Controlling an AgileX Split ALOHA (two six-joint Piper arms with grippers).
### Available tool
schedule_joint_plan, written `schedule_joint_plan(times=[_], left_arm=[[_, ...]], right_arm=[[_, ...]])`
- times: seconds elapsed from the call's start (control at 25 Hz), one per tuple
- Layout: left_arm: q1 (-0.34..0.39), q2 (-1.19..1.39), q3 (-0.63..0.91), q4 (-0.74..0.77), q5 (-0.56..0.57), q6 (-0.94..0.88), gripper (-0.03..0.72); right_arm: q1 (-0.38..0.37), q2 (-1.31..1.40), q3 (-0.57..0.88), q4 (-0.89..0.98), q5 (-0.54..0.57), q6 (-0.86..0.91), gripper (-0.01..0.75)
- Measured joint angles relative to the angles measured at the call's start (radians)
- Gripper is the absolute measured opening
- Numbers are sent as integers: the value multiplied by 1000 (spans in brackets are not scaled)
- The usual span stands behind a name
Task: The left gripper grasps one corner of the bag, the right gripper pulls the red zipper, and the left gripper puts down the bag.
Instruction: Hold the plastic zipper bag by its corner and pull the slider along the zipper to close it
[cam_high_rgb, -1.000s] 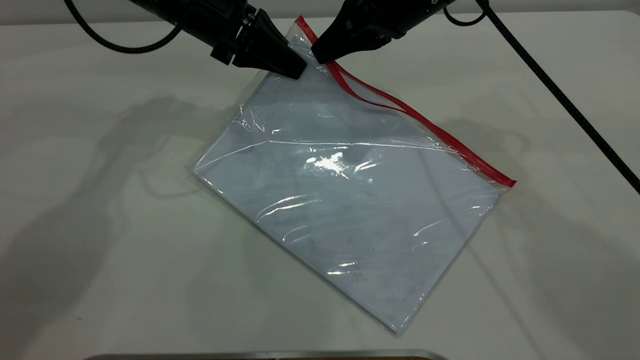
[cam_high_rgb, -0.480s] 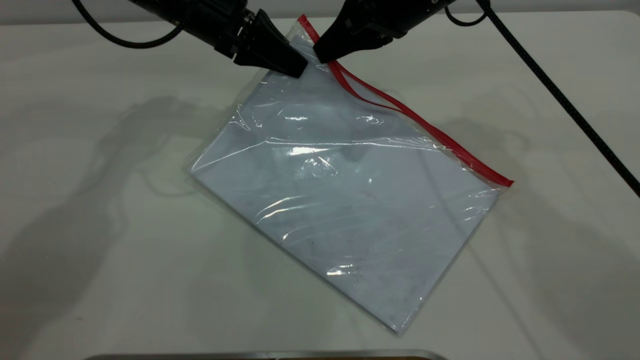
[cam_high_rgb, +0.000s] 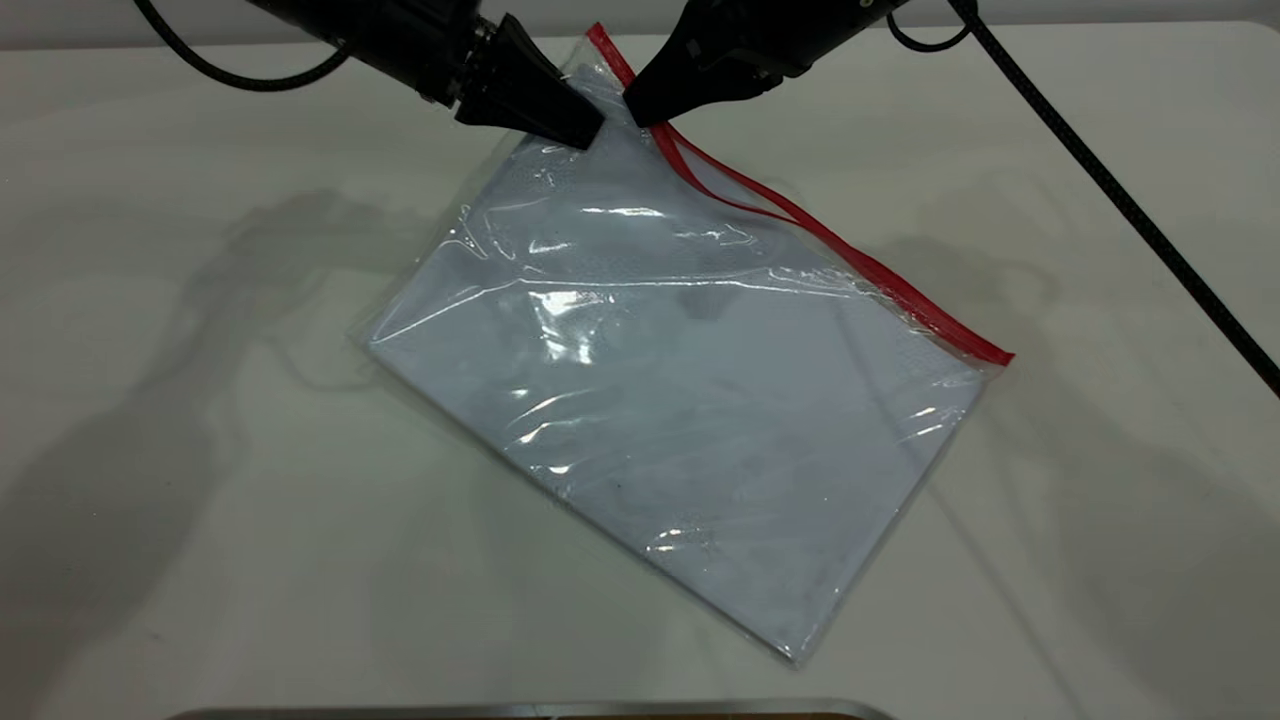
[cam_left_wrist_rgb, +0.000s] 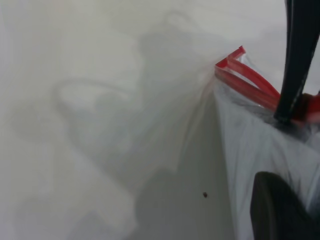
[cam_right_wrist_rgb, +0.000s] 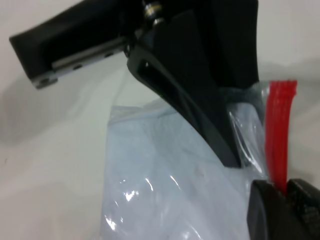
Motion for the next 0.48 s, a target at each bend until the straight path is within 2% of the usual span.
schedule_joint_plan(times=[0.28,0.48], left_arm=[[50,-1,-13,-31,-17,-27,53],[54,-1,-14,-35,-11,-29,53]], right_arm=[[-1,17,8,-79,-23,7,105],[-1,18,8,-78,-40,9,116]])
